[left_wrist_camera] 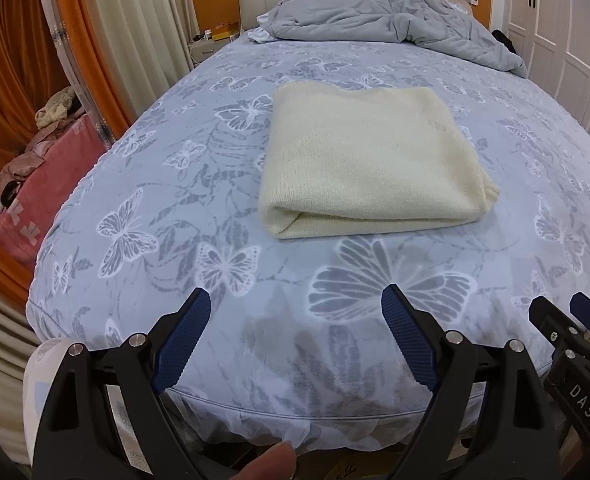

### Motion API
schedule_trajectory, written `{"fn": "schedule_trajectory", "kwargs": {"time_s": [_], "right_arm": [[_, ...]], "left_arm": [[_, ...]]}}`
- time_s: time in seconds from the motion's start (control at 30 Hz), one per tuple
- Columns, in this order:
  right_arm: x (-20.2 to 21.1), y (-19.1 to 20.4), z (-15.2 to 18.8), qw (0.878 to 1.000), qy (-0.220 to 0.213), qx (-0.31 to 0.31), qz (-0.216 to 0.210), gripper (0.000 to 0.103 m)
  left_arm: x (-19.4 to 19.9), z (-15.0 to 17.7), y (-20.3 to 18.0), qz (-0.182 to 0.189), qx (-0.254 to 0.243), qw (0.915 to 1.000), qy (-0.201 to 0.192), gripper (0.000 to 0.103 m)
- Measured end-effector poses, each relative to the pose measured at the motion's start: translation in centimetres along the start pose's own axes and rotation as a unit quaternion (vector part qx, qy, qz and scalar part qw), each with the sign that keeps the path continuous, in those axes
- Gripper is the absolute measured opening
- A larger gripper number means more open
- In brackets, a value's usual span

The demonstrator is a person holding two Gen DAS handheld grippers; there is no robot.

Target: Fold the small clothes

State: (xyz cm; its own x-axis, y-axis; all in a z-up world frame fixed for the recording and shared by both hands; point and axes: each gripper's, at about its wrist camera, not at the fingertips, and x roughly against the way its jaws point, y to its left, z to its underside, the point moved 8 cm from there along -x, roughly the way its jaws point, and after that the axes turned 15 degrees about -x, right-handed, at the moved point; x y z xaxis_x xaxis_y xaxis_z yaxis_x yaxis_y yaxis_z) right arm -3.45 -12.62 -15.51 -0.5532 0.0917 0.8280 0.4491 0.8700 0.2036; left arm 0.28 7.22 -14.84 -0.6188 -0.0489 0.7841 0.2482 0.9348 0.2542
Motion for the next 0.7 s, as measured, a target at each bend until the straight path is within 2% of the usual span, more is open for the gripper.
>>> {"fn": "schedule_trajectory", "kwargs": {"time_s": [0.17, 0.7], "right_arm": [[-0.5, 0.1, 0.3, 1.000, 0.006, -0.007, 0.004, 0.059], [-0.6, 1.1, 1.0, 1.000, 0.009, -0.002, 0.002, 0.059]], "left_arm": [[-0.7, 0.4, -0.2, 0.008, -0.002, 0.9999, 0.011, 0.077], [-1.7, 1.3, 0.2, -0.006, 0.000, 0.9994, 0.035, 0.076]]}}
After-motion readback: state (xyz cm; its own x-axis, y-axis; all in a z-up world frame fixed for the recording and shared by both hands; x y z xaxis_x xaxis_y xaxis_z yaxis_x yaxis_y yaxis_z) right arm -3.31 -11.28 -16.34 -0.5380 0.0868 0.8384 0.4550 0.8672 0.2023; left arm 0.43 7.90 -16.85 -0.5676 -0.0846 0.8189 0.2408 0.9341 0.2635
